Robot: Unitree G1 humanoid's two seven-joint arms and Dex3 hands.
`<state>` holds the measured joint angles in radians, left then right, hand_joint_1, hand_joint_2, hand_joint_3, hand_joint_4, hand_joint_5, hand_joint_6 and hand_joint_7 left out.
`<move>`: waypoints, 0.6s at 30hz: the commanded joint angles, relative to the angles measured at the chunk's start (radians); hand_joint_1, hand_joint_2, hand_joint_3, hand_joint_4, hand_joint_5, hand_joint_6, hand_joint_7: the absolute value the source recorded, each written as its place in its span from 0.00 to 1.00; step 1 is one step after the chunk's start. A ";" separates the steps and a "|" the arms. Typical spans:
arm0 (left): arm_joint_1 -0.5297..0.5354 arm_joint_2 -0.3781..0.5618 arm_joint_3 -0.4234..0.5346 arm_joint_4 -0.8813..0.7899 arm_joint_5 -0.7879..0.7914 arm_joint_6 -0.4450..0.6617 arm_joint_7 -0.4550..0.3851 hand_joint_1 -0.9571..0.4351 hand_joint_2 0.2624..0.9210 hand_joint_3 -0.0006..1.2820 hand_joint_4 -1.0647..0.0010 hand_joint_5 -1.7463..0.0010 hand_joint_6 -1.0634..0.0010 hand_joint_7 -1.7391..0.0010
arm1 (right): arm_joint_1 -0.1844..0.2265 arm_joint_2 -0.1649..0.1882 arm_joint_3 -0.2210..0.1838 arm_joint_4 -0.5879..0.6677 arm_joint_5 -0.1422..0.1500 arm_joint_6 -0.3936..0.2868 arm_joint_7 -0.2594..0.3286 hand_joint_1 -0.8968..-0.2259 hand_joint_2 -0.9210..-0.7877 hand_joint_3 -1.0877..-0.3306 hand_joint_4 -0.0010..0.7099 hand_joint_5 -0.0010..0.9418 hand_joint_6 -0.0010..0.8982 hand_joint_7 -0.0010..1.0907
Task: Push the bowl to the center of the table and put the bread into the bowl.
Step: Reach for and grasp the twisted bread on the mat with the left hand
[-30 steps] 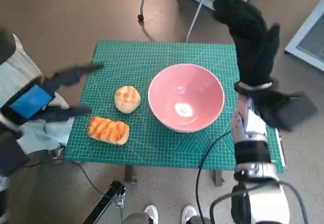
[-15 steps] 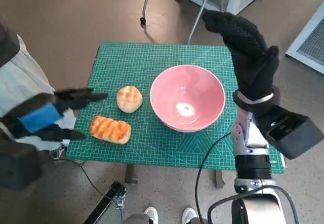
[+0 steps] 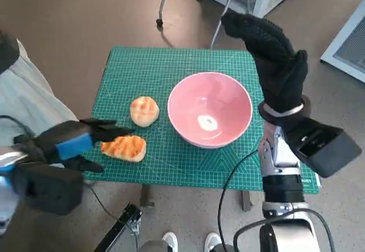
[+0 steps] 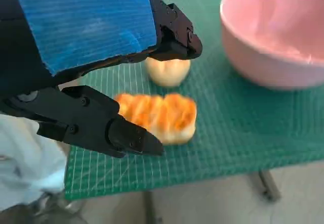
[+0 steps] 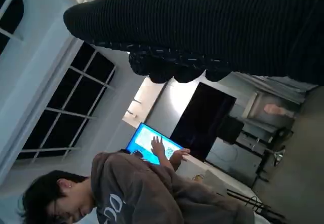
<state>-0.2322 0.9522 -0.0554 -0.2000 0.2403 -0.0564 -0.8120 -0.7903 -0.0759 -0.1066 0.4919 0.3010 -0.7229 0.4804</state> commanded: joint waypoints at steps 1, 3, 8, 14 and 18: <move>-0.032 -0.027 -0.050 0.043 0.050 -0.023 0.016 0.59 0.84 0.00 0.71 0.99 0.62 0.98 | 0.023 -0.001 0.003 0.005 -0.007 0.015 -0.002 0.27 0.00 0.42 0.50 0.02 0.00 0.90; -0.040 -0.040 -0.070 0.063 0.073 -0.032 0.028 0.58 0.84 0.00 0.70 0.99 0.62 0.98 | 0.024 -0.002 0.003 0.005 -0.007 0.014 -0.001 0.27 0.00 0.42 0.50 0.02 0.00 0.90; -0.071 -0.082 -0.130 0.146 0.143 -0.066 0.066 0.57 0.85 0.00 0.69 0.99 0.60 0.98 | 0.025 -0.005 0.002 0.006 -0.007 0.013 0.001 0.28 0.00 0.42 0.50 0.02 0.00 0.90; -0.113 -0.122 -0.184 0.275 0.211 -0.133 0.128 0.57 0.87 0.01 0.65 0.98 0.57 0.97 | 0.029 -0.008 0.002 0.001 -0.008 0.012 0.001 0.28 0.00 0.42 0.49 0.02 0.00 0.90; -0.136 -0.136 -0.204 0.344 0.247 -0.166 0.164 0.57 0.92 0.02 0.59 0.97 0.52 0.96 | 0.031 -0.008 0.002 0.001 -0.006 0.010 0.003 0.29 0.00 0.42 0.48 0.01 0.00 0.90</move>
<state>-0.3417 0.8223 -0.2446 0.1017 0.4593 -0.1981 -0.6764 -0.7818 -0.0779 -0.1055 0.4914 0.3010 -0.7215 0.4805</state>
